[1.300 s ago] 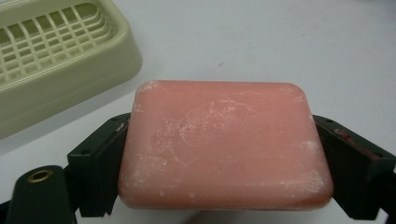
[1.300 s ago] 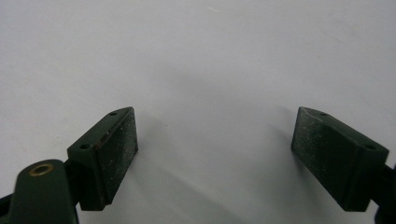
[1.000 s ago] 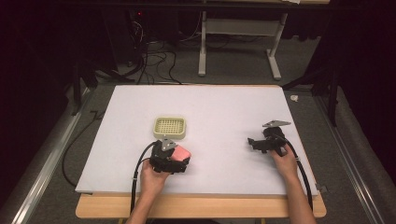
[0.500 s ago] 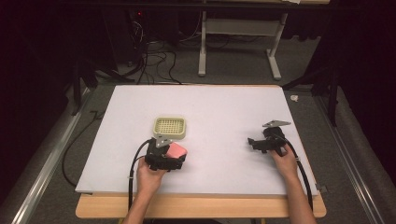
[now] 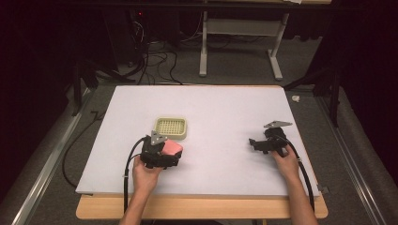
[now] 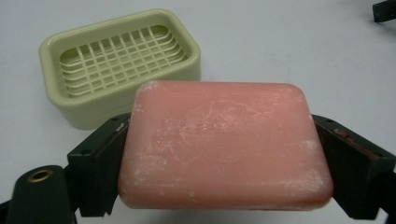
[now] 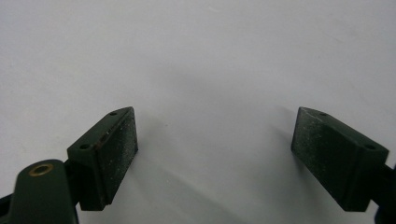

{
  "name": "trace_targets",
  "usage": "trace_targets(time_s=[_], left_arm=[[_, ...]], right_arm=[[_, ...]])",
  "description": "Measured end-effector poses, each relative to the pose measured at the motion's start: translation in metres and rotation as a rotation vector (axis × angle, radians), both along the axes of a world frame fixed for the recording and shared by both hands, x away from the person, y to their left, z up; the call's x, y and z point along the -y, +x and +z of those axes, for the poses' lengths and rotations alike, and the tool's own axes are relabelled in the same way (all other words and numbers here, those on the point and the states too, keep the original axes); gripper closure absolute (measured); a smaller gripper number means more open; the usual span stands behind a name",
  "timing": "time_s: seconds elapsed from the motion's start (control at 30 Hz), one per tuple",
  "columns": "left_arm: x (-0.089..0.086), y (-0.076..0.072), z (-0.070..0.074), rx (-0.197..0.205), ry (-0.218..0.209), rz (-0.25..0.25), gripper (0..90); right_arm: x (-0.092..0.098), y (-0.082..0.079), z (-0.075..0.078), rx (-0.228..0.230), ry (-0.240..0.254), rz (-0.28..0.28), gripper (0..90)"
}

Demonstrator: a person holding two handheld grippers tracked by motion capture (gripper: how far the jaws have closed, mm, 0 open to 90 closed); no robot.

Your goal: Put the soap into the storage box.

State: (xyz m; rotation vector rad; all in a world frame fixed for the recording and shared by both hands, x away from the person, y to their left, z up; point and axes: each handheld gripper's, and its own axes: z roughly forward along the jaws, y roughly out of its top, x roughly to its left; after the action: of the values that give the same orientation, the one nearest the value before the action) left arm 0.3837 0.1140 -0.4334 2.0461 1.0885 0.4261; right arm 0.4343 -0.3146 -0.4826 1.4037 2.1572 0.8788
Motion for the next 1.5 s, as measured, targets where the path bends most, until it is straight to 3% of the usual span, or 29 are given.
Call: trace_targets(time_s=[0.97,1.37,1.5], left_arm=[[-0.012,0.027,0.013,-0.005,-0.024,0.084,14.0],[-0.009,0.043,0.013,-0.019,0.018,0.107,14.0],[-0.008,0.048,0.011,-0.032,-0.007,0.122,14.0]], right_arm=[[0.0,0.0,0.0,0.0,-0.001,0.0,15.0],[0.0,0.0,0.0,0.0,0.0,0.0,15.0],[0.0,0.0,0.0,0.0,0.002,-0.001,15.0]])
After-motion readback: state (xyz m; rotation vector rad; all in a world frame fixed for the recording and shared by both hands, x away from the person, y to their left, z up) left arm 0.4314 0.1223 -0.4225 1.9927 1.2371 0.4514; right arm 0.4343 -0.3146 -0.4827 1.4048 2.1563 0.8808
